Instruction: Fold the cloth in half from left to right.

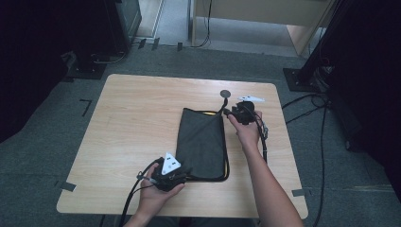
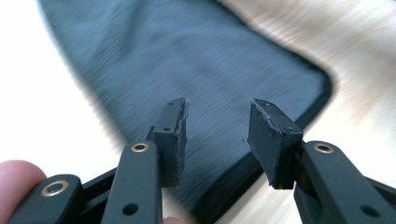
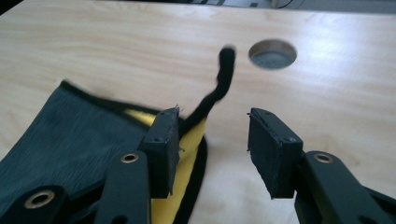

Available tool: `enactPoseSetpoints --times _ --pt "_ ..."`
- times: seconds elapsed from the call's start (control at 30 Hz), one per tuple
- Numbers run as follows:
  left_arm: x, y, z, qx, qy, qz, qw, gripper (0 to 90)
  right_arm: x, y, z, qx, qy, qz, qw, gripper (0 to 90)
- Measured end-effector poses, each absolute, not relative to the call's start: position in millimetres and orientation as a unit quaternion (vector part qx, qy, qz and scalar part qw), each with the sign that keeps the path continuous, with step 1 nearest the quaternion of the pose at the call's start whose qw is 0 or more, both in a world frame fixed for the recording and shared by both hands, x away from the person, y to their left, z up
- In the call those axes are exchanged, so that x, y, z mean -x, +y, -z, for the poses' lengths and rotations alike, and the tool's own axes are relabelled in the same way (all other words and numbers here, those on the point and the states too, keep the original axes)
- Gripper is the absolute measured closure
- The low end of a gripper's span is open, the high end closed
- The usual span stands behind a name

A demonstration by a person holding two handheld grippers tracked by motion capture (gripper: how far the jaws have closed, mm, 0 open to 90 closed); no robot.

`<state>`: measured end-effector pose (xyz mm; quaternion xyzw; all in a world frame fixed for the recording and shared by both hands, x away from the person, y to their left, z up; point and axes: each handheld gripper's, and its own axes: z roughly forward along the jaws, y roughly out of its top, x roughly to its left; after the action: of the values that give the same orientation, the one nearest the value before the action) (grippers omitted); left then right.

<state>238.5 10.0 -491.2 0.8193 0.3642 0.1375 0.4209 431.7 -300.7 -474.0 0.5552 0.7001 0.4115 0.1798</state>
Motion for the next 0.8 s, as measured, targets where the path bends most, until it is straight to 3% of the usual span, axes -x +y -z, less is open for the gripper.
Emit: enactPoseSetpoints --times 0.17,0.37,0.47,0.6,0.8 --pt "-241 33 505 -0.817 0.392 -0.140 0.398 56.0 -402 -295 482 -0.552 0.709 -0.410 0.155 52.7" --pt "-238 39 508 -0.828 0.383 -0.136 0.386 54.9 -354 -289 487 -0.550 0.721 -0.395 0.147 52.9" --pt "-235 39 509 -0.833 0.373 -0.134 0.385 56.4 -329 -290 487 -0.547 0.727 -0.386 0.154 57.4" --pt "-230 37 510 -0.840 0.359 -0.136 0.383 59.2 -295 -295 491 -0.545 0.733 -0.388 0.126 65.6" --pt "-229 36 512 -0.842 0.355 -0.143 0.381 59.3 -257 -294 496 -0.544 0.731 -0.394 0.118 68.3"
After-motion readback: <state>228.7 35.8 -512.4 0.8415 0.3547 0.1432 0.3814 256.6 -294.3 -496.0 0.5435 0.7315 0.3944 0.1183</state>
